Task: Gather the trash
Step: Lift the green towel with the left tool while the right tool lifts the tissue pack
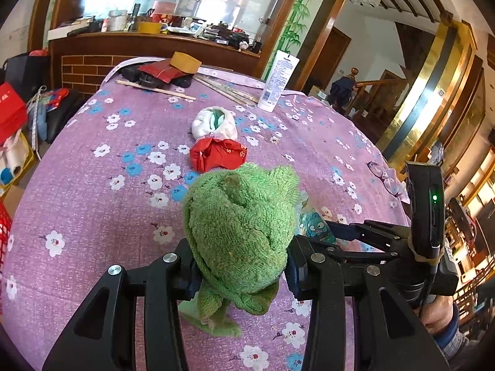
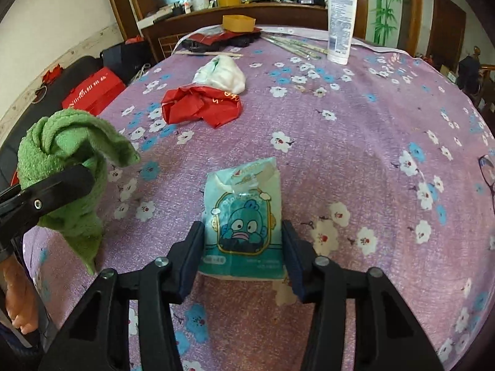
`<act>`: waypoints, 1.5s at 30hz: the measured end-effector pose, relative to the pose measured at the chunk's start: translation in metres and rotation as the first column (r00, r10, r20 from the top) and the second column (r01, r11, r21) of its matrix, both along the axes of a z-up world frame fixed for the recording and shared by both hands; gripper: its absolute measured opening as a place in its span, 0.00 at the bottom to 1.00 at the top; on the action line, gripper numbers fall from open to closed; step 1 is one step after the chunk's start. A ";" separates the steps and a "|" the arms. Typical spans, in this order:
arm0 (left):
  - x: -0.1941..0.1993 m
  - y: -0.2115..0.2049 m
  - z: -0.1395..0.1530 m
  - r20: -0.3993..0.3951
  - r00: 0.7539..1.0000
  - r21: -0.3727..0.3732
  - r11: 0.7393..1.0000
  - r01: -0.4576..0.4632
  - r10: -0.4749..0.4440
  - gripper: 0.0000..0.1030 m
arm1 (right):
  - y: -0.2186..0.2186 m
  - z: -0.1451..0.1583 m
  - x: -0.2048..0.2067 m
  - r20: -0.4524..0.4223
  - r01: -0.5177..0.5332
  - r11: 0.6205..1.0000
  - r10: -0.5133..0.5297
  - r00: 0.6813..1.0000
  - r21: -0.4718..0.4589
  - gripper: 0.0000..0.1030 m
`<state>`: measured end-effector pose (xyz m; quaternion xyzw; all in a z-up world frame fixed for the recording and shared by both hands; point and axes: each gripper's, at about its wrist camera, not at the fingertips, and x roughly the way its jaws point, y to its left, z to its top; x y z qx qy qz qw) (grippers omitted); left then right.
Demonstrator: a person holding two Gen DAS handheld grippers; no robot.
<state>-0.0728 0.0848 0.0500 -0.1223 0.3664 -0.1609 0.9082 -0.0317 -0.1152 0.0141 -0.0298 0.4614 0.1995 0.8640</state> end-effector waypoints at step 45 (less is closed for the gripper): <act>-0.009 -0.003 0.020 0.033 0.998 0.039 0.998 -0.054 0.052 1.00 | -0.038 0.020 -0.016 0.126 0.074 0.971 -0.104 0.987 0.226 0.34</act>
